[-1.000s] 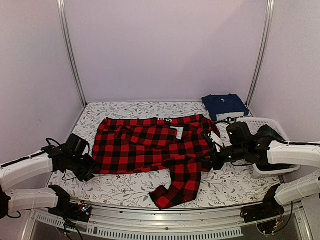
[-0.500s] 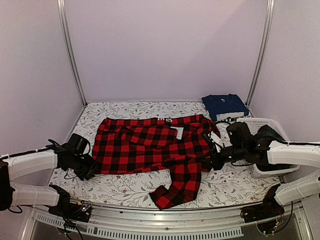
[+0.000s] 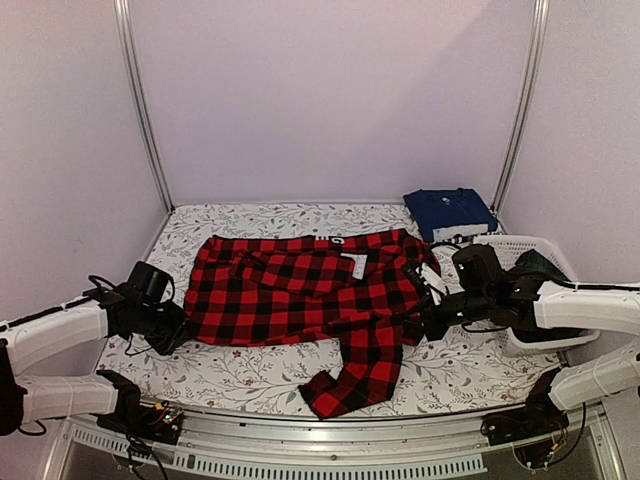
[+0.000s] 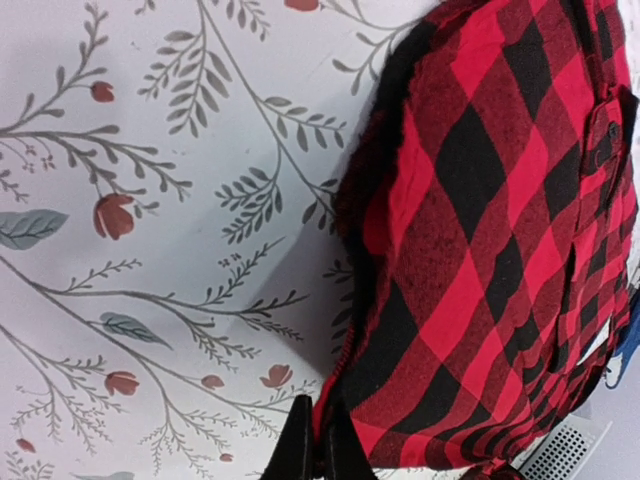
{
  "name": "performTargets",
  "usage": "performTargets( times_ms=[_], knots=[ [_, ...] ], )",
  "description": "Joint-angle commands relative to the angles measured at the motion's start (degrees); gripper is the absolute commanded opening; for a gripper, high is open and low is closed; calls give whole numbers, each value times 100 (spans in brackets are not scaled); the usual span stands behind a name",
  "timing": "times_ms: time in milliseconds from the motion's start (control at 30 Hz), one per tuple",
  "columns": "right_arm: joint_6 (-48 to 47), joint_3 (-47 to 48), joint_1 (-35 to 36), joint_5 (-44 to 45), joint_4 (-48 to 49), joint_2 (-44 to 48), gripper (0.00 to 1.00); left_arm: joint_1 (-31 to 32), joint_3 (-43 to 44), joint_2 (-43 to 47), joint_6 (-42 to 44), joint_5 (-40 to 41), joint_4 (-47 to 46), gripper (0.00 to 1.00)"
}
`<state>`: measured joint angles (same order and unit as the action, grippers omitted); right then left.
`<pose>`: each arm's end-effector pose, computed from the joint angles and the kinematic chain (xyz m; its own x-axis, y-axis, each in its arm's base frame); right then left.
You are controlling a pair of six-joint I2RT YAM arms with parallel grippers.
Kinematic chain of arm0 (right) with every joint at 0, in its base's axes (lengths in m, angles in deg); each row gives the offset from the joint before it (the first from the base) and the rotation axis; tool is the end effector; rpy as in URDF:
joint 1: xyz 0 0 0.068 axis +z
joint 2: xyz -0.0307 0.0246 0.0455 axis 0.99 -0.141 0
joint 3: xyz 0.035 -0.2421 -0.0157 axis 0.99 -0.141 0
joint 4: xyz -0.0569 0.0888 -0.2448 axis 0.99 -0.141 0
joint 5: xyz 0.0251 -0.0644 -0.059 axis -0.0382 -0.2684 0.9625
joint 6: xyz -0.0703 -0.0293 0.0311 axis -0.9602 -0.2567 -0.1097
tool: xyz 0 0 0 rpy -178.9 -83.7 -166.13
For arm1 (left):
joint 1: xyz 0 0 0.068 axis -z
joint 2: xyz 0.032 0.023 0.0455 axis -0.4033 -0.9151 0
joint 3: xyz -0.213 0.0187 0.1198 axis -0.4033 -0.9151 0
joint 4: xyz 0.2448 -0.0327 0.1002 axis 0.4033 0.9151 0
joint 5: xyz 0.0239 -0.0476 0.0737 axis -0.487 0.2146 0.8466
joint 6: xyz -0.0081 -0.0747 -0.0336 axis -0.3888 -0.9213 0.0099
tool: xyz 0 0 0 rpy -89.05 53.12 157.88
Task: Fold and stack the mixed laundry pile
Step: Pick up the 1/3-folded shirt from the center of the board, then fold the 1/3-folded shirt at the center of the board.
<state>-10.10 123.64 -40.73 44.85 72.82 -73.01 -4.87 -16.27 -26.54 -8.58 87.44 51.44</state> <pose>0.1958 0.2057 0.1479 -0.5544 -0.3884 -0.7360 -0.7793 0.5528 0.2953 0.1911 -0.0674 0.0948 -0.5072 -0.8583 -0.0780 -0.7445 0.4819 -0.4621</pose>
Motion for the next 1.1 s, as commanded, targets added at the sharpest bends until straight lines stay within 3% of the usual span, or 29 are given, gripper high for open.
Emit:
performTargets(
  times_ms=[0,100,267,700,1067],
  knots=[
    [-56,144,-21,110,-70,193,0,-124,531,338,-30,293,578,0],
    [-81,231,-51,204,-136,331,0,-285,863,337,105,278,811,0],
    [-284,695,-298,126,-116,50,0,-427,1284,-569,430,-38,716,0],
    [-1066,2513,-1136,-479,-442,-1506,0,-826,2912,-2142,1245,-2,1080,3],
    [-1185,3739,-1515,-852,-615,-2989,0,-1211,3500,-3397,1614,-328,761,7]
  ],
)
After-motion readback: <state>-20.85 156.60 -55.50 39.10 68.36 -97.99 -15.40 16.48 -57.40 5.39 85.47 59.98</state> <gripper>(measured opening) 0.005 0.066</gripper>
